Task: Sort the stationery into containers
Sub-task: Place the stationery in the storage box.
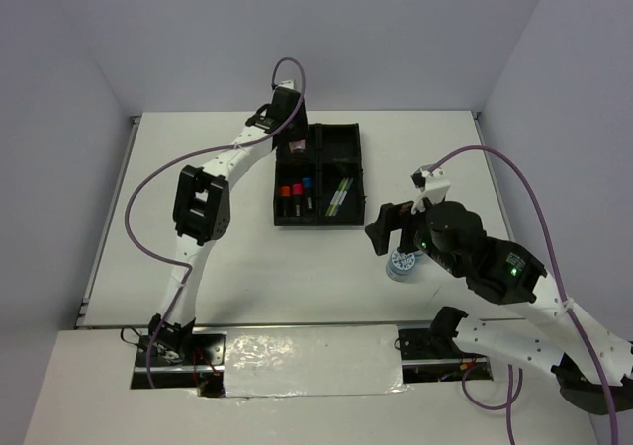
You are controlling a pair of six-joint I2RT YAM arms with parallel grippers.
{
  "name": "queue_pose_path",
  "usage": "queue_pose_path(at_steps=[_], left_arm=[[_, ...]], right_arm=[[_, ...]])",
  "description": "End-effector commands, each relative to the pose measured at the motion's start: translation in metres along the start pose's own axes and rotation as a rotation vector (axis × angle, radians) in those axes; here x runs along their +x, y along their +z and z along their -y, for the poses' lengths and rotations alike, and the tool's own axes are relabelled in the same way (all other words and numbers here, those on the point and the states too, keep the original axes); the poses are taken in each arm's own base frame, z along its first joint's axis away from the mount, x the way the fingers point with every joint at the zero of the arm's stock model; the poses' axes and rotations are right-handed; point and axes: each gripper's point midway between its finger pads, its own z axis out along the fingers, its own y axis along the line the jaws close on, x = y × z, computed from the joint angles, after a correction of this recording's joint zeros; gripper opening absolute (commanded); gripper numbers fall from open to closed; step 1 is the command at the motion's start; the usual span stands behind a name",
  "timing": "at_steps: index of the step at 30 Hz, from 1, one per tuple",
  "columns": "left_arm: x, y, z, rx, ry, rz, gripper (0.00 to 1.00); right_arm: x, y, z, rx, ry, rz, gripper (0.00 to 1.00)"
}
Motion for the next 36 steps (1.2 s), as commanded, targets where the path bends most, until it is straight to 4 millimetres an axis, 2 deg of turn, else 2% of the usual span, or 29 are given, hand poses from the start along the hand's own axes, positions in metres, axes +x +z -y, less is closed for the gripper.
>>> queue_pose_path(at_steps=[1, 6, 7, 9, 10, 14, 18, 21, 22, 24, 25, 26, 27, 28, 29, 30, 31, 32, 33, 34, 35, 36], left_arm=[[-0.037, -0.003, 0.015, 0.049, -0.01, 0.13, 0.17], [-0.023, 0.008, 0.01, 0.032, -0.011, 0.094, 0.25], [-0.021, 0.009, 0.008, 0.022, -0.012, 0.091, 0.33], [-0.014, 0.014, 0.003, 0.012, -0.008, 0.07, 0.42], [-0.01, 0.018, 0.003, 0.012, -0.008, 0.06, 0.51], [-0.008, 0.023, 0.001, 0.017, -0.012, 0.04, 0.63], [-0.021, 0.013, 0.012, 0.061, -0.024, 0.058, 0.79], [-0.05, -0.014, 0.026, 0.101, -0.048, 0.099, 0.99], [-0.068, -0.034, 0.032, 0.12, -0.057, 0.13, 0.99], [-0.084, -0.057, 0.041, 0.157, -0.08, 0.154, 0.99], [-0.107, -0.084, 0.049, 0.191, -0.088, 0.203, 0.99], [-0.117, -0.1, 0.055, 0.216, -0.096, 0.225, 0.99], [-0.118, -0.11, 0.059, 0.241, -0.11, 0.218, 0.99], [-0.134, -0.138, 0.064, 0.271, -0.118, 0.251, 0.99], [-0.137, -0.152, 0.065, 0.282, -0.124, 0.254, 0.99], [-0.126, -0.158, 0.062, 0.27, -0.139, 0.213, 0.99], [-0.135, -0.188, 0.062, 0.284, -0.148, 0.235, 0.99], [-0.133, -0.201, 0.059, 0.273, -0.151, 0.231, 0.99], [-0.107, -0.197, 0.041, 0.193, -0.15, 0.178, 0.99], [-0.111, -0.23, 0.036, 0.188, -0.155, 0.206, 0.99], [-0.104, -0.241, 0.027, 0.163, -0.158, 0.203, 0.99], [-0.069, -0.233, 0.008, 0.106, -0.151, 0.132, 0.99]], right_arm=[[-0.012, 0.002, -0.003, -0.017, -0.006, 0.055, 1.0], [-0.017, 0.004, -0.005, -0.017, -0.013, 0.064, 1.0], [-0.016, 0.005, -0.006, -0.017, -0.017, 0.061, 1.0], [-0.015, 0.008, -0.005, -0.007, -0.026, 0.056, 1.0], [-0.015, 0.009, -0.005, -0.005, -0.03, 0.054, 1.0], [-0.012, 0.016, -0.004, 0.014, -0.044, 0.037, 1.0], [-0.013, 0.021, -0.002, 0.032, -0.048, 0.037, 1.0], [-0.011, 0.028, 0.002, 0.061, -0.038, 0.006, 1.0], [-0.008, 0.031, 0.003, 0.068, -0.038, -0.007, 1.0], [-0.003, 0.039, 0.011, 0.096, -0.016, -0.033, 1.0], [-0.001, 0.042, 0.015, 0.106, -0.006, -0.044, 1.0], [0.004, 0.051, 0.029, 0.149, 0.017, -0.056, 1.0], [0.01, 0.056, 0.033, 0.155, 0.041, -0.084, 1.0], [0.017, 0.062, 0.041, 0.181, 0.06, -0.107, 1.0], [0.035, 0.072, 0.054, 0.226, 0.078, -0.169, 1.0], [0.042, 0.077, 0.068, 0.268, 0.113, -0.197, 1.0], [0.052, 0.081, 0.077, 0.306, 0.122, -0.228, 1.0], [0.072, 0.087, 0.088, 0.363, 0.119, -0.3, 1.0], [0.08, 0.087, 0.095, 0.403, 0.134, -0.325, 1.0], [0.085, 0.087, 0.102, 0.446, 0.13, -0.343, 1.0], [0.097, 0.087, 0.105, 0.466, 0.13, -0.381, 1.0], [0.1, 0.087, 0.105, 0.469, 0.144, -0.383, 1.0]])
